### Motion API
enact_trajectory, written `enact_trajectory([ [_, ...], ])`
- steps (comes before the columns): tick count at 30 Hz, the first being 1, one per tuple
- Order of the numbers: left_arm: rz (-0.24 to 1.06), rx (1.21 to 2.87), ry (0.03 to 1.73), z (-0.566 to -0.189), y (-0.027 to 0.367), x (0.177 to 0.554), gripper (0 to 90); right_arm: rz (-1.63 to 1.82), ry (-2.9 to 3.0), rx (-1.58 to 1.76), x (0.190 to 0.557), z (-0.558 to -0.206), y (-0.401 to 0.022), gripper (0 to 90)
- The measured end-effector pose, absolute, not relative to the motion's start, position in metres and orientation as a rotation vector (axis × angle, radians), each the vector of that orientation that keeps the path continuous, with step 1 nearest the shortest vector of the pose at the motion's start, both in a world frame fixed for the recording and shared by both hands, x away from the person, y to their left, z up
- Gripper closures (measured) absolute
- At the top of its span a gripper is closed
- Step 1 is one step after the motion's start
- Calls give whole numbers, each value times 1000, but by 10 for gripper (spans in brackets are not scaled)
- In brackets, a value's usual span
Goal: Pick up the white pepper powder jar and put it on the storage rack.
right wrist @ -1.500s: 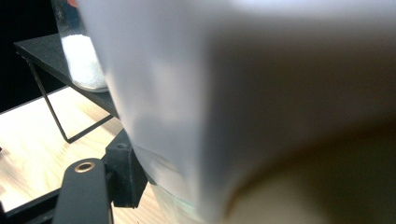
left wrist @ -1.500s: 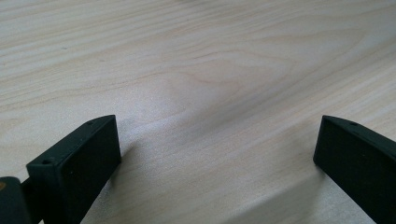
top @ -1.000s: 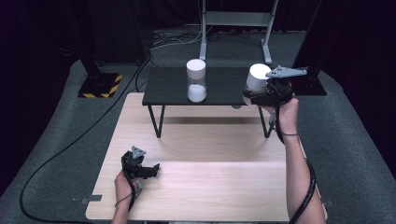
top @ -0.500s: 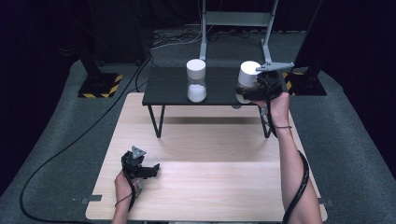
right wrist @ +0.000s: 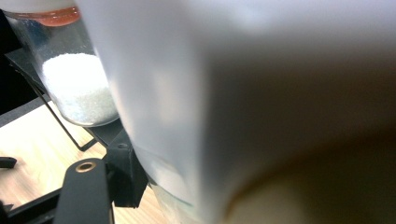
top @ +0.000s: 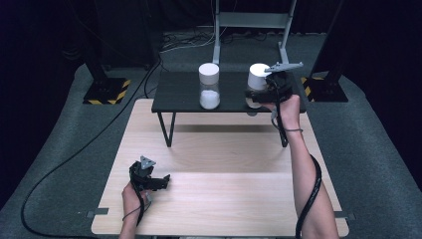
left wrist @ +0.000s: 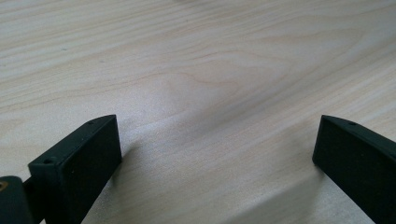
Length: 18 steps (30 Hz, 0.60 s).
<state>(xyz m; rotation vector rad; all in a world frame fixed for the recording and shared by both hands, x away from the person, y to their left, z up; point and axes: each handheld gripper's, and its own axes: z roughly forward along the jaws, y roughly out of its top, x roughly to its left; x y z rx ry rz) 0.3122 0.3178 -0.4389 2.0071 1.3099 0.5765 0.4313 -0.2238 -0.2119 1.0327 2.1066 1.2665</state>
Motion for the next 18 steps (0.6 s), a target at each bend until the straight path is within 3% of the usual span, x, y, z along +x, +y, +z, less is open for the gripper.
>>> enact_trajectory([
  [18,576,2006,1311,-439,318,312,10,1237,2146,1040,446,-213,-207,303],
])
